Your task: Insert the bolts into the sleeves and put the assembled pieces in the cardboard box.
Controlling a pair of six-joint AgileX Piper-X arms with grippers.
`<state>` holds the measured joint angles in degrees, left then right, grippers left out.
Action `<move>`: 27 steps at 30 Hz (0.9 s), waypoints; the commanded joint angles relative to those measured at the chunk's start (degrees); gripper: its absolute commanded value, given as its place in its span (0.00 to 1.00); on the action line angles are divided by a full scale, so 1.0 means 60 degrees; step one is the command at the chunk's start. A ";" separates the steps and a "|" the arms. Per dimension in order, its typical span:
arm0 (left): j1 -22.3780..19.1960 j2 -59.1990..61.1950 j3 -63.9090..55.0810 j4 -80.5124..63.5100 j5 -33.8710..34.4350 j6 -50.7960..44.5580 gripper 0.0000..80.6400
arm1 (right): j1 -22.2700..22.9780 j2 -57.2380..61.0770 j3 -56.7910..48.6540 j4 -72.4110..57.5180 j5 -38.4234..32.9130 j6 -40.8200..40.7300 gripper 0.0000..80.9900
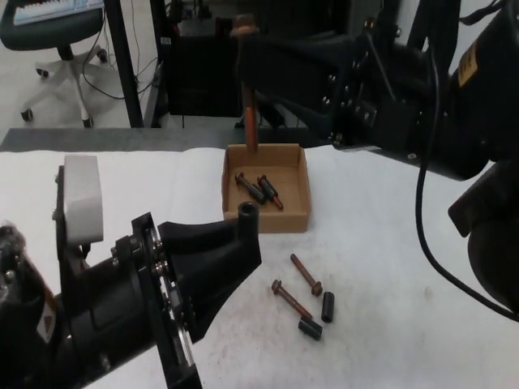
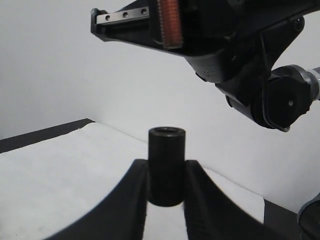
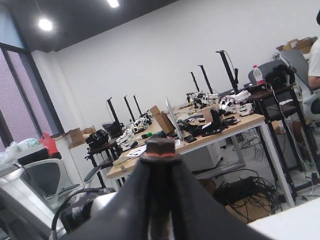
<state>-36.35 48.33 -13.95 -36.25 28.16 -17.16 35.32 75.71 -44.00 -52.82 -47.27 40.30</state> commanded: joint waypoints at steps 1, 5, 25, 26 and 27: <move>0.0088 -0.0001 -0.0027 -0.0369 -0.0007 0.0070 0.00 | 0.0016 -0.0025 -0.0034 -0.0535 -0.0048 -0.0086 0.01; 0.0296 -0.0001 -0.0027 -0.1092 -0.0050 0.0070 0.00 | 0.0016 -0.0025 -0.0010 -0.1130 -0.0050 -0.0524 0.01; 0.0384 -0.0001 -0.0027 -0.0504 0.0245 0.3760 0.00 | 0.0289 -0.0025 0.0637 -0.1161 0.1338 -0.2476 0.01; 0.0384 -0.0001 -0.0027 -0.0347 0.0245 0.3876 0.00 | 0.0306 -0.0025 0.0637 -0.1161 0.1317 -0.2475 0.01; 0.0384 -0.0001 -0.0027 -0.0235 0.0245 0.3880 0.00 | 0.0298 -0.0025 0.0637 -0.1161 0.1312 -0.2475 0.01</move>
<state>-34.20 48.33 -13.95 -37.09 29.47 4.92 36.98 75.71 -40.07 -59.06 -39.99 25.79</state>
